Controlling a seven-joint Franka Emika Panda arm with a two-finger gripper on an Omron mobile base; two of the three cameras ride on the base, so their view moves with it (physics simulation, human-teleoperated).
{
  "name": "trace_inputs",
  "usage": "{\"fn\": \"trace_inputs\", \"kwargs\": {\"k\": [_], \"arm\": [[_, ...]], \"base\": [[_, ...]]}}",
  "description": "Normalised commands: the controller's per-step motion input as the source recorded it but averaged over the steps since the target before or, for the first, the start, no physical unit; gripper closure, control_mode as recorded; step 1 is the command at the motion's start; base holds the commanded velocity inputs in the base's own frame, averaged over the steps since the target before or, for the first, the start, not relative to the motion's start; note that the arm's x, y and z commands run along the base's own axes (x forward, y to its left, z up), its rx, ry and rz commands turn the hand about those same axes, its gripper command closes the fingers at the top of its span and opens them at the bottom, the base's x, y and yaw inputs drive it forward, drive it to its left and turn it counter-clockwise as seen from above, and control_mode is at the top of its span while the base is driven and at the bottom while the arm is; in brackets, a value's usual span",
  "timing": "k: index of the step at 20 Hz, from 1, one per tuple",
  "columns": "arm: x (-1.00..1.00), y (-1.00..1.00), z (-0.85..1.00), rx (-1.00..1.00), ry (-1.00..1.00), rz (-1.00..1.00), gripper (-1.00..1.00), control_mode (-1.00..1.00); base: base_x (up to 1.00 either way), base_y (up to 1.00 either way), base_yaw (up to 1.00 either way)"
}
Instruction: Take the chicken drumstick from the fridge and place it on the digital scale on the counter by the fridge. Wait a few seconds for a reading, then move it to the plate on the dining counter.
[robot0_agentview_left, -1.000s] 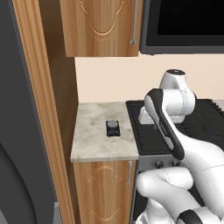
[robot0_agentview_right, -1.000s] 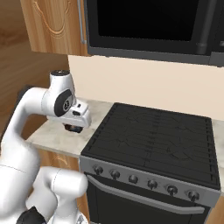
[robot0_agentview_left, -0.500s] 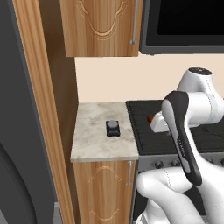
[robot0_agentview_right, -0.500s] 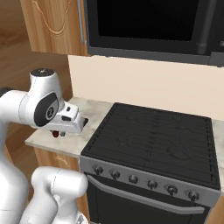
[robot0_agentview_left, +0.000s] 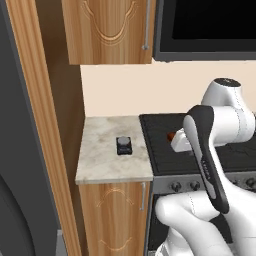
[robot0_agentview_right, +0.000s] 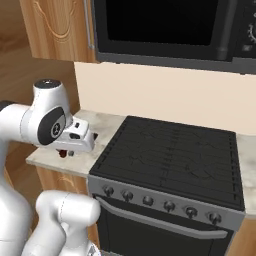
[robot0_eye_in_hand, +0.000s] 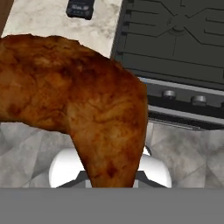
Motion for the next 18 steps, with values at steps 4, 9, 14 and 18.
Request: {"fn": "trace_inputs", "kwargs": {"k": [4,9,14,18], "arm": [[0.0,0.0,0.0,0.0,0.0,0.0,1.0,1.0],[0.0,0.0,0.0,0.0,0.0,0.0,1.0,1.0],[0.0,0.0,0.0,0.0,0.0,0.0,1.0,1.0],[0.0,0.0,0.0,0.0,0.0,0.0,1.0,1.0]], "base": [[-0.8,-0.78,-0.39],[-0.51,-0.54,-0.46],[-0.24,-0.15,-0.49],[0.0,0.04,-0.89]]}}
